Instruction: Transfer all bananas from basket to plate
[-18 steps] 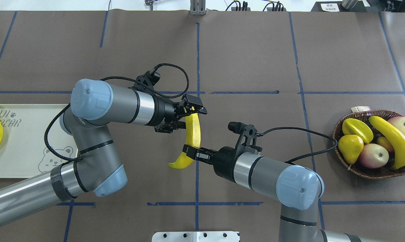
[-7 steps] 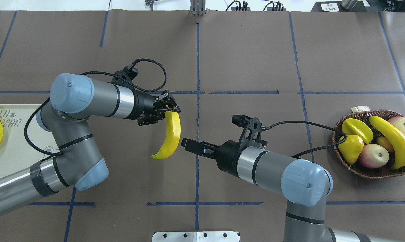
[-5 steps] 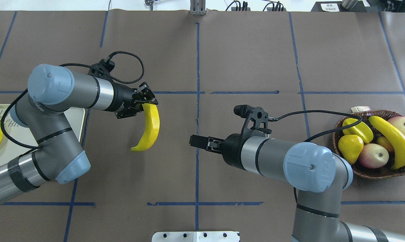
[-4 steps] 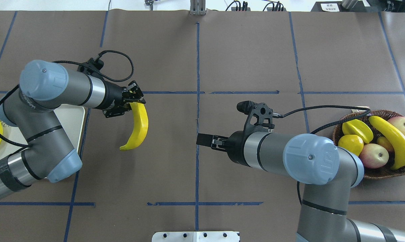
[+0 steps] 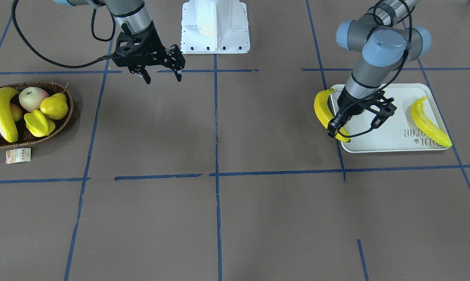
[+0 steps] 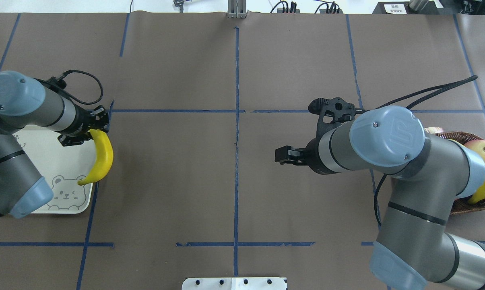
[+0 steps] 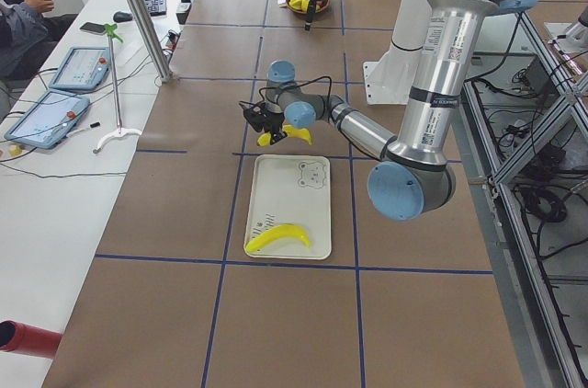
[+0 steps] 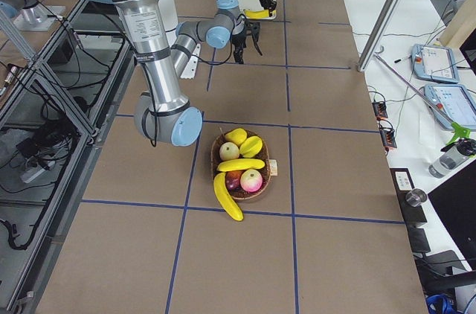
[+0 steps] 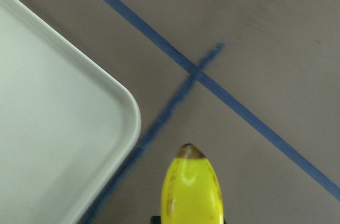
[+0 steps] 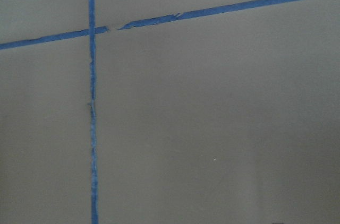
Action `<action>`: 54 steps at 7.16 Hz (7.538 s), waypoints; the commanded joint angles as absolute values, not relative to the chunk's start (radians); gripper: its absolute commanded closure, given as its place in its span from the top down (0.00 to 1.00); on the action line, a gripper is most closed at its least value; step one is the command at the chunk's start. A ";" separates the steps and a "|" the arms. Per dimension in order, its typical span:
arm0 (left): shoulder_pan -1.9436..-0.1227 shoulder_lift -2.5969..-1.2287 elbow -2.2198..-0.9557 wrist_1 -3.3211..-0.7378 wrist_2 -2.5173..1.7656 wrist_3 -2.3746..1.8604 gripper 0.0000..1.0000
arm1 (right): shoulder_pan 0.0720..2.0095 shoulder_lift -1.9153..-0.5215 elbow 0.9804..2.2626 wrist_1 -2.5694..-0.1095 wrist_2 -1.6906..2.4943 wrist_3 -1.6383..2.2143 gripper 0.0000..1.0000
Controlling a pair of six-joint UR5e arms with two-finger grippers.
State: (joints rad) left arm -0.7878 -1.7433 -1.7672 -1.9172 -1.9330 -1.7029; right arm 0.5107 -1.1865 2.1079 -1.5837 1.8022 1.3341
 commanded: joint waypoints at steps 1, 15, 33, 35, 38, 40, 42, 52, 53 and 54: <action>-0.889 -1.625 -1.761 -1.934 -1.937 -1.527 0.01 | 0.538 -1.186 2.129 -1.664 1.825 1.275 1.00; -1.066 -1.607 -1.697 -2.189 -2.174 -1.253 1.00 | 0.670 -1.471 2.261 -1.657 1.895 0.941 1.00; -1.009 -1.624 -1.715 -2.200 -2.175 -1.264 1.00 | 0.987 -1.885 1.864 -1.065 2.152 0.480 0.86; -1.009 -1.623 -1.715 -2.200 -2.174 -1.266 1.00 | 0.974 -1.893 1.850 -1.071 2.143 0.480 0.69; -1.009 -1.623 -1.718 -2.200 -2.174 -1.267 1.00 | 0.976 -1.896 1.850 -1.069 2.143 0.479 0.17; -1.009 -1.621 -1.718 -2.200 -2.175 -1.267 1.00 | 0.979 -1.896 1.858 -1.068 2.146 0.480 0.06; -1.009 -1.621 -1.718 -2.201 -2.175 -1.273 1.00 | 1.003 -1.920 1.955 -1.078 2.161 0.482 0.03; -0.884 -1.869 -1.717 -2.327 -2.169 -1.522 1.00 | 0.805 -1.443 2.163 -1.385 2.185 1.099 0.04; -0.859 -1.920 -1.715 -2.327 -2.168 -1.570 1.00 | 0.719 -1.360 2.149 -1.385 2.102 1.203 0.04; -0.853 -1.957 -1.717 -2.329 -2.168 -1.591 1.00 | 0.654 -1.291 2.140 -1.385 2.041 1.289 0.04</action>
State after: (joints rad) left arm -0.8707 -1.9046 -1.7161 -2.3275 -2.1688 -1.5475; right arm 0.7411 -1.3813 2.1527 -1.3852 2.1217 1.1741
